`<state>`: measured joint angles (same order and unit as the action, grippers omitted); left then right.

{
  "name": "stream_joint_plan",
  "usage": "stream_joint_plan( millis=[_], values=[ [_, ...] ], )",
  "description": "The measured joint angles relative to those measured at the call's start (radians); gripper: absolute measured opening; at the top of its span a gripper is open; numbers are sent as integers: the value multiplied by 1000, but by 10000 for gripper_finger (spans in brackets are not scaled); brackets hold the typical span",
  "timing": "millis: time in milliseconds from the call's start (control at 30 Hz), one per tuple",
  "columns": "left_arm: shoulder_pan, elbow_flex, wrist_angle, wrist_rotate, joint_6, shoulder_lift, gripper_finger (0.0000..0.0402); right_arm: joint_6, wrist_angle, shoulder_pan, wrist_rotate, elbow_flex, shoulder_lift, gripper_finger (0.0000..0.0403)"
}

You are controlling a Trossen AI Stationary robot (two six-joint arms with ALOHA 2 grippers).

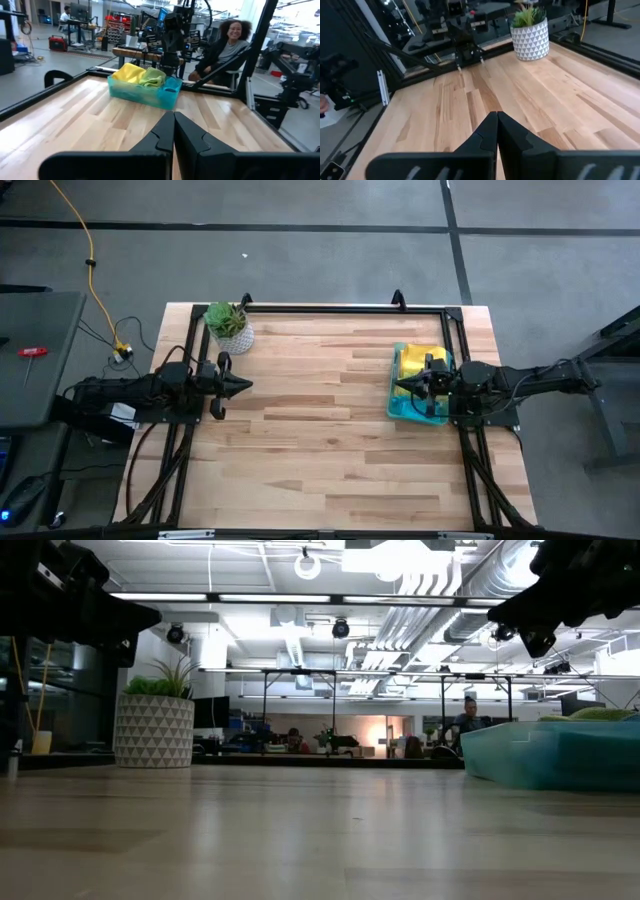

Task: Fold microfiber towels
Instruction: Return to Home Position

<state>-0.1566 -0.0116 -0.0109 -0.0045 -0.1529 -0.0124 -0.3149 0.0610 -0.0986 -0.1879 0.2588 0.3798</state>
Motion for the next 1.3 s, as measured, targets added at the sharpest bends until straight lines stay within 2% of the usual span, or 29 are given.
stream_joint_plan(
  millis=[267,500,833,1067,1300],
  values=[
    [1,0,2,-6,25,0,0,9,-33,0,3,-93,-205,0],
    [1,0,2,-7,25,0,0,55,-74,0,102,-191,-380,0],
    [1,-1,2,-8,25,0,0,139,-104,0,207,-229,-378,0],
    [1,-1,2,-8,25,0,0,179,-105,0,204,-249,-365,0],
    [1,-1,2,-8,25,0,0,307,-73,0,187,-248,-353,0]
  ],
)
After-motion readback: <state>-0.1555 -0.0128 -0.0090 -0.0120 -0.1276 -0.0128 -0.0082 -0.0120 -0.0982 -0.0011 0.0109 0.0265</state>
